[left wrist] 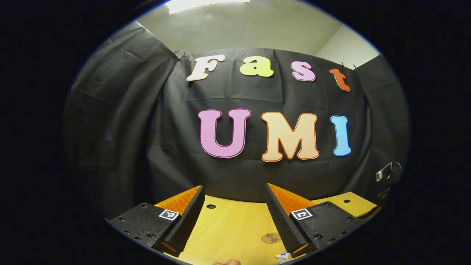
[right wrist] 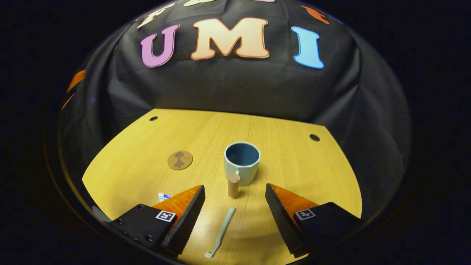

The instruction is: Put the toothbrush and toothpaste on the desktop into the cup, then pick up the cup and place it on the coaster on the desktop.

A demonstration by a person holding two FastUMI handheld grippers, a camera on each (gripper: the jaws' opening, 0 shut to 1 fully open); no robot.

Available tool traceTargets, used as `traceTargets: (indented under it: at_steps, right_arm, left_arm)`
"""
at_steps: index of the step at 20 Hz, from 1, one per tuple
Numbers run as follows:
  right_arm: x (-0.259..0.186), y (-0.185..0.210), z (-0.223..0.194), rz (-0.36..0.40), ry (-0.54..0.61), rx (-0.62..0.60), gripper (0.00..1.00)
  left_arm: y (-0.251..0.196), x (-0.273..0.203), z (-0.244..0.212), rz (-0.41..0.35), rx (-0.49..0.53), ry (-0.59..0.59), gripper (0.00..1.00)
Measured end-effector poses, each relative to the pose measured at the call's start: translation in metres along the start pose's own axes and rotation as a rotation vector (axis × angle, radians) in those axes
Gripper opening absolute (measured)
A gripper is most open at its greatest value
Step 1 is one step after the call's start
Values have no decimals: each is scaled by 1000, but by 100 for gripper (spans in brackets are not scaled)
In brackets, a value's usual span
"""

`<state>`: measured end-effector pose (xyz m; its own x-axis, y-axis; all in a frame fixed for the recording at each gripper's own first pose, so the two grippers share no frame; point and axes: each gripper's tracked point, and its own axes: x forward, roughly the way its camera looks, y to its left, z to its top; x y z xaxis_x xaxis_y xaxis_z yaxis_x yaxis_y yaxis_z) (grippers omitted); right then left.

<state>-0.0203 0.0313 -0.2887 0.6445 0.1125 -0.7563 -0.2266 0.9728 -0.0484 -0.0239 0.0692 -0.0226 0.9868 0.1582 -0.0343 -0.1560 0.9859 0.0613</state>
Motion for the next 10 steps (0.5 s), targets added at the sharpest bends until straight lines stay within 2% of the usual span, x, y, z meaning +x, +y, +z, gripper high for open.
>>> traceTargets:
  at_steps: [4,10]
  right_arm:
    - [20,-1,-42,1,153,6,100]
    - [36,-3,-82,3,337,36,100]
  left_arm:
    - [2,0,-6,3,5,18,94]
    - [6,0,-13,16,-4,39,94]
